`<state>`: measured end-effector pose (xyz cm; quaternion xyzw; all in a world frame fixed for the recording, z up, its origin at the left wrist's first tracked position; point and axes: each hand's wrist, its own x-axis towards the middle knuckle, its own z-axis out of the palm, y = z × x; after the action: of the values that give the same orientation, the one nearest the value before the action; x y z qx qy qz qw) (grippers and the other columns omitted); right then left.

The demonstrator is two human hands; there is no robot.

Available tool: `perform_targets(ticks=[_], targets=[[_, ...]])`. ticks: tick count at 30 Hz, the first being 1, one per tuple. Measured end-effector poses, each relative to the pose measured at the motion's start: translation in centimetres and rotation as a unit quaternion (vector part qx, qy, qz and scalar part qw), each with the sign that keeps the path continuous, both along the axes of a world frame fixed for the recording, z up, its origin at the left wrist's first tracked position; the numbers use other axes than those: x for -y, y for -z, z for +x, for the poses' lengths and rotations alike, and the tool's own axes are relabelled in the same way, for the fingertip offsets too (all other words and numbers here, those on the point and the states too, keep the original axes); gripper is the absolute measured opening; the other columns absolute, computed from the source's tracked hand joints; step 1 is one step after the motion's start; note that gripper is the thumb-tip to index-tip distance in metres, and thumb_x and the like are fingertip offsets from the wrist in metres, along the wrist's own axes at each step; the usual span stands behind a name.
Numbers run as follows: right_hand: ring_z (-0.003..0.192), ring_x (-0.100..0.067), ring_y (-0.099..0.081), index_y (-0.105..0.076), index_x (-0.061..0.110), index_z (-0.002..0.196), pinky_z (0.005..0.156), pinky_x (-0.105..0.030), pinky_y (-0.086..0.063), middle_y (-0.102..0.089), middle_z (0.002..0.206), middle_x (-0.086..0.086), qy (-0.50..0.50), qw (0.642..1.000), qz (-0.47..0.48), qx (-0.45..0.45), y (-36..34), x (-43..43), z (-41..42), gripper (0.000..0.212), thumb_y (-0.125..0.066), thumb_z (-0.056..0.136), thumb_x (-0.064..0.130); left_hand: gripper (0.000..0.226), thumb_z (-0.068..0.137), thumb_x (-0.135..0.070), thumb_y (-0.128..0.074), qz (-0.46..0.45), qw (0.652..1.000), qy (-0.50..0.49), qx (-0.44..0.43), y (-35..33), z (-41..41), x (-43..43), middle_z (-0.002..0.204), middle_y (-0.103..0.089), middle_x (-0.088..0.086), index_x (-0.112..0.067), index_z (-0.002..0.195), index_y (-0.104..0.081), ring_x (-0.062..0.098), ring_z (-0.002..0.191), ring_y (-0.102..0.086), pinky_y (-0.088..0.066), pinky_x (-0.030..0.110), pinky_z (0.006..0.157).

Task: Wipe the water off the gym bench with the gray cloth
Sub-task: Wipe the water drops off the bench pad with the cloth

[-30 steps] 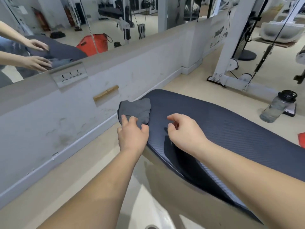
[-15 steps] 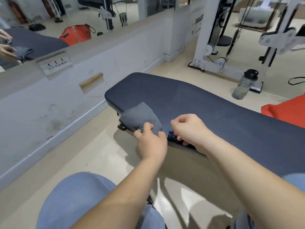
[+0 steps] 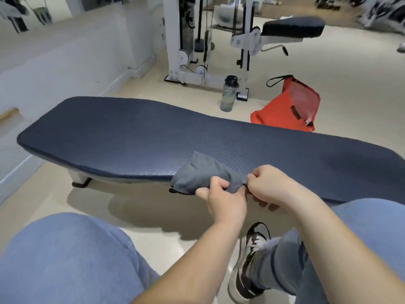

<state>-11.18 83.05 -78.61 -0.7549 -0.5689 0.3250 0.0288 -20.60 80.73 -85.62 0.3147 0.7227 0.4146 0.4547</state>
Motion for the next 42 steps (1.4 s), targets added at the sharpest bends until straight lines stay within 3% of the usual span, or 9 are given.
perform_targets(ticks=[8,13,16,20,23,28,33,39,42], targets=[[0.059,-0.025,-0.064,-0.063,0.000,0.117,0.058,-0.036,-0.058,-0.065,0.078,-0.014,0.215,0.928,-0.091,-0.289,4.8,4.9,7.4,0.033,-0.058,0.084,0.006,0.032,0.091,-0.053,-0.062,-0.038,0.984,0.160,0.071,-0.4,6.6,1.5,0.116,-0.034,0.003,-0.021,0.098,-0.062,0.015,0.080,-0.058,-0.048,0.032,0.083],[0.053,-0.023,-0.062,-0.055,0.013,0.098,0.052,-0.033,-0.052,-0.067,0.072,-0.009,0.332,0.878,-0.010,-0.344,7.3,5.2,7.0,0.036,-0.081,0.076,0.025,0.040,0.094,-0.059,-0.048,-0.041,0.978,0.191,0.075,-0.6,7.1,1.7,0.119,-0.041,0.003,-0.024,0.105,-0.065,0.017,0.085,-0.062,-0.053,0.024,0.061],[0.067,-0.027,-0.074,-0.058,0.007,0.112,0.063,-0.041,-0.061,-0.077,0.088,-0.014,0.388,0.808,0.018,-0.443,8.9,5.3,5.5,0.050,-0.087,0.077,0.027,0.048,0.085,-0.064,-0.041,-0.055,0.973,0.205,0.094,-0.9,6.2,1.0,0.117,-0.067,0.007,-0.027,0.098,-0.069,0.026,0.092,-0.071,-0.060,0.044,0.086],[0.085,-0.029,-0.077,-0.061,0.010,0.120,0.073,-0.043,-0.064,-0.078,0.104,-0.017,0.433,0.722,0.093,-0.531,9.5,5.0,4.3,0.035,-0.078,0.091,0.021,0.033,0.104,-0.035,-0.046,-0.059,0.967,0.207,0.133,-1.5,4.0,0.5,0.087,-0.076,0.000,-0.021,0.090,-0.073,0.015,0.076,-0.071,-0.050,0.022,0.056],[0.101,-0.027,-0.075,-0.060,0.009,0.124,0.092,-0.048,-0.060,-0.075,0.116,-0.016,0.472,0.651,0.126,-0.582,9.6,4.2,3.4,0.027,-0.068,0.098,0.013,0.028,0.101,-0.030,-0.054,-0.025,0.979,0.164,0.116,-1.2,2.5,0.6,0.088,-0.075,-0.003,-0.017,0.088,-0.075,0.011,0.081,-0.066,-0.044,0.024,0.065],[0.110,-0.024,-0.067,-0.055,0.013,0.123,0.108,-0.049,-0.050,-0.068,0.122,-0.013,0.538,0.585,0.148,-0.588,9.3,3.8,3.4,0.027,-0.061,0.099,0.002,0.022,0.080,-0.029,-0.056,0.009,0.978,0.205,0.022,-0.8,1.6,0.4,0.074,-0.074,0.001,-0.015,0.081,-0.073,0.025,0.076,-0.070,-0.057,0.037,0.079],[0.126,-0.030,-0.057,-0.053,0.013,0.124,0.111,-0.052,-0.044,-0.060,0.130,-0.012,0.626,0.497,0.211,-0.563,8.8,4.2,8.5,0.029,-0.058,0.100,-0.001,0.016,0.087,-0.025,-0.060,0.052,0.959,0.278,-0.032,-0.8,4.8,0.2,0.077,-0.074,-0.008,-0.026,0.077,-0.073,0.016,0.078,-0.069,-0.056,0.033,0.075],[0.115,-0.026,-0.064,-0.040,0.021,0.142,0.105,-0.048,-0.051,-0.058,0.141,-0.012,0.700,0.403,0.301,-0.506,8.4,4.6,16.0,0.047,-0.059,0.101,0.008,0.017,0.094,-0.022,-0.059,0.136,0.892,0.415,-0.118,-1.7,11.8,0.0,0.081,-0.073,-0.013,-0.025,0.083,-0.073,0.009,0.082,-0.066,-0.051,0.027,0.077],[0.106,-0.027,-0.066,-0.040,0.026,0.137,0.080,-0.042,-0.060,-0.056,0.138,-0.008,0.739,0.386,0.325,-0.446,8.7,4.7,21.4,0.048,-0.064,0.097,0.013,0.017,0.093,-0.019,-0.059,0.197,0.832,0.488,-0.177,-2.1,15.9,-0.2,0.092,-0.071,-0.010,-0.023,0.088,-0.074,0.011,0.089,-0.063,-0.050,0.030,0.083]])
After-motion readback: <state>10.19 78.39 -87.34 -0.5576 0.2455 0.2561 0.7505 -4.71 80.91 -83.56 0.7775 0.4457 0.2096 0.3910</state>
